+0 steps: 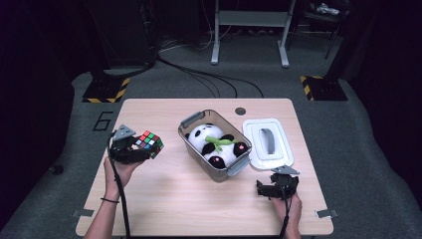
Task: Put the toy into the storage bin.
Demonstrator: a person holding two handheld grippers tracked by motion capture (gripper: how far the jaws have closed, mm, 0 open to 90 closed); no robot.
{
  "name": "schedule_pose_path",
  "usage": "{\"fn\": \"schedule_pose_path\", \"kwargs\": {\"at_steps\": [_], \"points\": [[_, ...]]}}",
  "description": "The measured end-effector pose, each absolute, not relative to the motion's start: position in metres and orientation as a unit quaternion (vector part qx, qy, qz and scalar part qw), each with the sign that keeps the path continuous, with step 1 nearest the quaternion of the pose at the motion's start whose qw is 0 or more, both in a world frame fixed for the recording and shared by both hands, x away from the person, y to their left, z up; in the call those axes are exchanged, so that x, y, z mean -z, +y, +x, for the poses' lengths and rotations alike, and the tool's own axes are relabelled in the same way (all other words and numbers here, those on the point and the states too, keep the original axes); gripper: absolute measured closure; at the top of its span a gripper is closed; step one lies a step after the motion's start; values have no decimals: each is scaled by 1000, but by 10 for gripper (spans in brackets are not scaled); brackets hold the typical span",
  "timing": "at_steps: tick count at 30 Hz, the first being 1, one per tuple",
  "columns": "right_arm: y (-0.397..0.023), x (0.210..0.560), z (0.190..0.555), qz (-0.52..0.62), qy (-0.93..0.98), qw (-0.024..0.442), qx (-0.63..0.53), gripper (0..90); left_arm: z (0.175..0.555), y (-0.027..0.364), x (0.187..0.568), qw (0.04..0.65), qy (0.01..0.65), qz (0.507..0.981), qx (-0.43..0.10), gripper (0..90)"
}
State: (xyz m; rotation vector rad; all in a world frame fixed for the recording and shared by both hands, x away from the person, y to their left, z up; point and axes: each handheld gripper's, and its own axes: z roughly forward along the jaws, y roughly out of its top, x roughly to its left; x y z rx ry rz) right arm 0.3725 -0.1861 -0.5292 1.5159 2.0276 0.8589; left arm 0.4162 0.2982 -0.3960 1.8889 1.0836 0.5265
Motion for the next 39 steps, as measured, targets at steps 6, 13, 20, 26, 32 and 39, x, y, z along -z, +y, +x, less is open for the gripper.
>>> {"fn": "schedule_pose_path", "kwargs": {"at_steps": [6,13,20,26,32,39], "points": [[-187,529,373,548,739,234,-314,2,422,284,385,440,422,765,-209,340],[-186,529,373,550,739,233,-314,2,428,267,373,443,406,773,-205,340],[-186,529,372,551,738,232,-313,3,435,248,362,445,387,783,-200,340],[-186,529,373,549,739,233,-314,3,439,227,353,451,372,787,-196,339],[-186,529,372,551,738,232,-313,3,443,207,349,454,359,793,-189,340],[-187,529,373,549,739,233,-314,3,449,176,350,452,341,806,-173,340]]}}
